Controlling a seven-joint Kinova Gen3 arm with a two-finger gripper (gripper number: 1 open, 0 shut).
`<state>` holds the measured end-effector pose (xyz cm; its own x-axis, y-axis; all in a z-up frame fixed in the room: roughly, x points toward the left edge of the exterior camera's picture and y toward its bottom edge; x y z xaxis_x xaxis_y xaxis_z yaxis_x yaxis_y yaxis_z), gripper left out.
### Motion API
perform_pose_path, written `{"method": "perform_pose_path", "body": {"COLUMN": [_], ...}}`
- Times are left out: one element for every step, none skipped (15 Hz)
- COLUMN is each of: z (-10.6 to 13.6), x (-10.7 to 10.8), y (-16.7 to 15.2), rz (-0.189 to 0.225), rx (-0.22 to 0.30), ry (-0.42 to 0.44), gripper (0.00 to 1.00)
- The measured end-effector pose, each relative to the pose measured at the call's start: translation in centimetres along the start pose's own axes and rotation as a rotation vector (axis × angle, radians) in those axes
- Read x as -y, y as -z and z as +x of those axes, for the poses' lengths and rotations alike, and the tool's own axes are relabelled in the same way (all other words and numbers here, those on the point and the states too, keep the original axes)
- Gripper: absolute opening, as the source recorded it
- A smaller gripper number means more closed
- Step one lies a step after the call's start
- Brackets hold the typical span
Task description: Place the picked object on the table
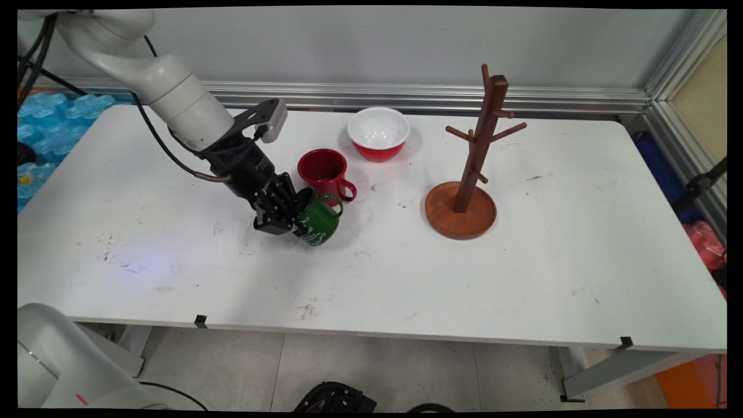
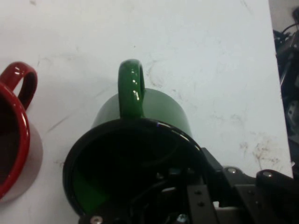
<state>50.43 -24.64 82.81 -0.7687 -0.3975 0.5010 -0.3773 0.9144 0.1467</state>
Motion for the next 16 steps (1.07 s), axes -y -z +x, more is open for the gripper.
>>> {"method": "perform_pose_path", "body": {"z": [0.0,0.1,0.1,0.1,0.2,0.2,0.2,0.3,0.3,0.3,0.3,0.3,0.3,0.4,0.4,0.4], "x": [0.1,0.2,0.4,0.5,0.6,0.8,1.0,1.1,1.3,1.4,1.5,1.7,1.8,1.9,2.0,2.0], "y": [-0.1,-0.2,-0.4,-0.6,-0.7,-0.8,-1.0,-1.1,-1.2,-1.3,-1.5,-1.5,-1.6,-1.7,-1.8,-1.9], "rz": [0.0,0.0,0.0,-0.001,-0.001,-0.001,-0.001,-0.002,-0.002,-0.003,-0.004,-0.004,-0.005,-0.005,-0.006,-0.006], "rx": [0.003,0.006,0.009,0.012,0.014,0.018,0.021,0.025,0.028,0.032,0.034,0.036,0.037,0.039,0.04,0.041], "ry": [-0.01,-0.016,-0.028,-0.038,-0.045,-0.057,-0.067,-0.076,-0.084,-0.091,-0.098,-0.103,-0.108,-0.112,-0.117,-0.12], "gripper": [0.0,0.0,0.0,0.0,0.0,0.0,0.0,0.0,0.0,0.0,0.0,1.0,1.0,1.0,1.0,1.0]}}
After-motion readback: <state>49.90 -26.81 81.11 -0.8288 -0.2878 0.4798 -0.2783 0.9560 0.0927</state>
